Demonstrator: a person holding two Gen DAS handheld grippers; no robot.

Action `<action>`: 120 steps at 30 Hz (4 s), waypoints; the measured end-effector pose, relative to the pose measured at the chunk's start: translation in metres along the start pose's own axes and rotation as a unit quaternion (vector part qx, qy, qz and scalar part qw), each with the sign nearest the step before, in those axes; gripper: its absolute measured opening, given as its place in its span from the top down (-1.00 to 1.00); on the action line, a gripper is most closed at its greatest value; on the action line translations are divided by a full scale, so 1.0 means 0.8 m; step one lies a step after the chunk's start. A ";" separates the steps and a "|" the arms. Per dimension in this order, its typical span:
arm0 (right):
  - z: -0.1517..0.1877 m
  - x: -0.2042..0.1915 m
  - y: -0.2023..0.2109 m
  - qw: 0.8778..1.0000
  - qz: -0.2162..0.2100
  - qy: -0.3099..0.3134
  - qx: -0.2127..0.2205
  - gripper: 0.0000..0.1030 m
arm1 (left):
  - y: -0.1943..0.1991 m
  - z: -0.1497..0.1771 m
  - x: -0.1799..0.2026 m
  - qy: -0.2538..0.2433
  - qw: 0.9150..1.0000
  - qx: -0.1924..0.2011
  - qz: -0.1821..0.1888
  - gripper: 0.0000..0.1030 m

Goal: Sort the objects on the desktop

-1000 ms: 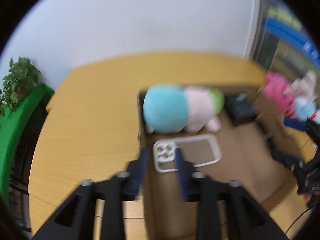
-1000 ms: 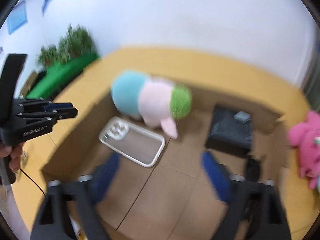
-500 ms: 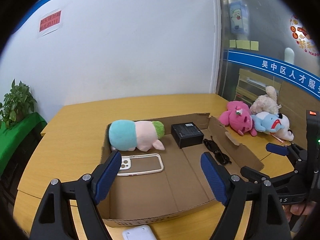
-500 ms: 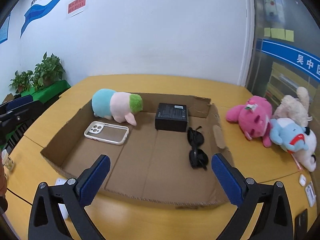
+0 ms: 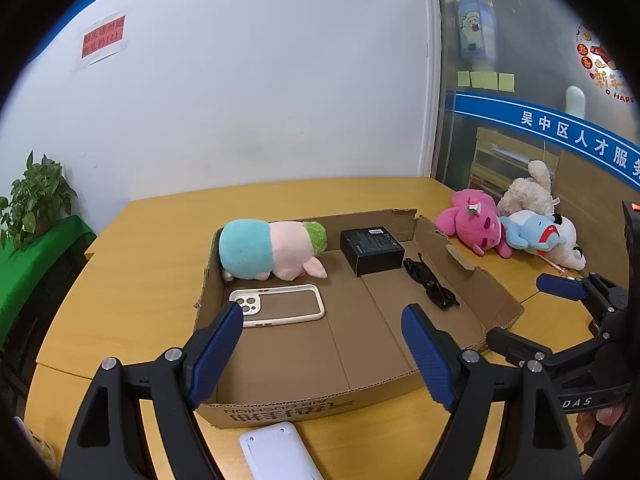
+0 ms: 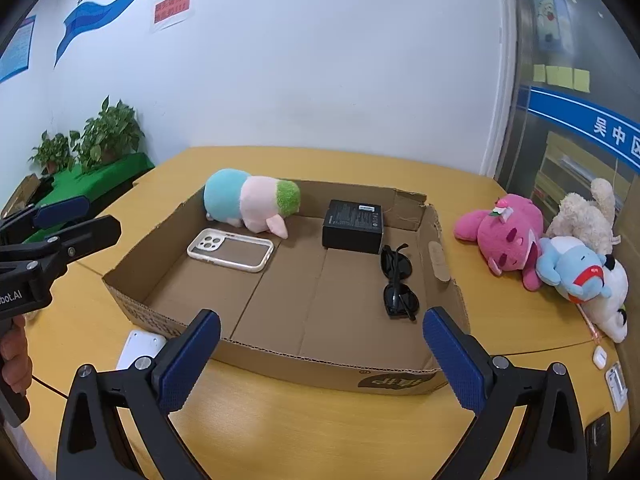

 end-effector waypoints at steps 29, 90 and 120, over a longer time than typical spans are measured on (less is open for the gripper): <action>0.181 -0.179 -0.137 0.938 -0.225 0.153 -0.216 -0.99 | -0.093 0.210 -0.068 0.167 0.954 -0.194 0.158 -0.18; -0.096 0.023 -0.250 0.957 -0.145 0.109 -0.227 -0.58 | -0.371 -0.063 0.009 0.140 0.936 -0.193 0.261 0.41; -0.076 0.062 -0.199 0.975 -0.077 0.076 -0.194 -0.96 | -0.203 -0.060 -0.058 0.049 0.993 -0.073 0.081 -0.51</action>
Point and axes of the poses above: each gripper's, at about its wrist camera, not at the fingertips, and y roughly against the way its jaws point, x to its right, z to its underside, the point moved 2 cm from there along -y, roughly the way its jaws point, and after that the axes turned 14 degrees about -y, right-handed, at the moved point
